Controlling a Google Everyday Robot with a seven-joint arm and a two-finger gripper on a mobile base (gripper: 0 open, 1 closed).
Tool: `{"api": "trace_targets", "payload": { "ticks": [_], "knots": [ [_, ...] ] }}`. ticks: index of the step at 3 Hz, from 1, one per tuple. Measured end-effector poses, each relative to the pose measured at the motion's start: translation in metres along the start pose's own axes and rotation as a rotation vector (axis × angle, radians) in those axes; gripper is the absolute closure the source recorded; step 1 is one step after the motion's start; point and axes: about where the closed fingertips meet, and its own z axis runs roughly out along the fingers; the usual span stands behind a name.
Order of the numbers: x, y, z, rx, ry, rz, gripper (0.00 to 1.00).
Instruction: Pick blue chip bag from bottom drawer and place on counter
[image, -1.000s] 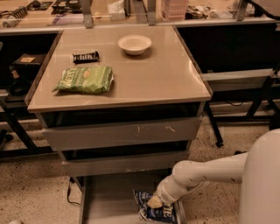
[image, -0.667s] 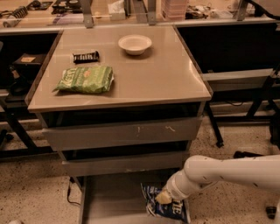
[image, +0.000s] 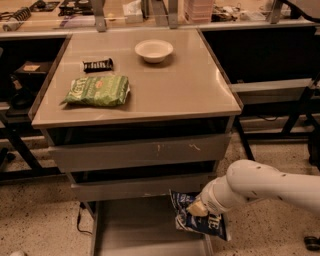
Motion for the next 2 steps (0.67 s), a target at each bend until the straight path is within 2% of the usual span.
{"api": "trace_targets", "payload": {
  "ticks": [1,2],
  "knots": [
    [-0.006,-0.007,0.015,-0.051,-0.030,0.034,1.00],
    [-0.019,-0.015,-0.005,-0.064,-0.062,0.041,1.00]
  ]
}}
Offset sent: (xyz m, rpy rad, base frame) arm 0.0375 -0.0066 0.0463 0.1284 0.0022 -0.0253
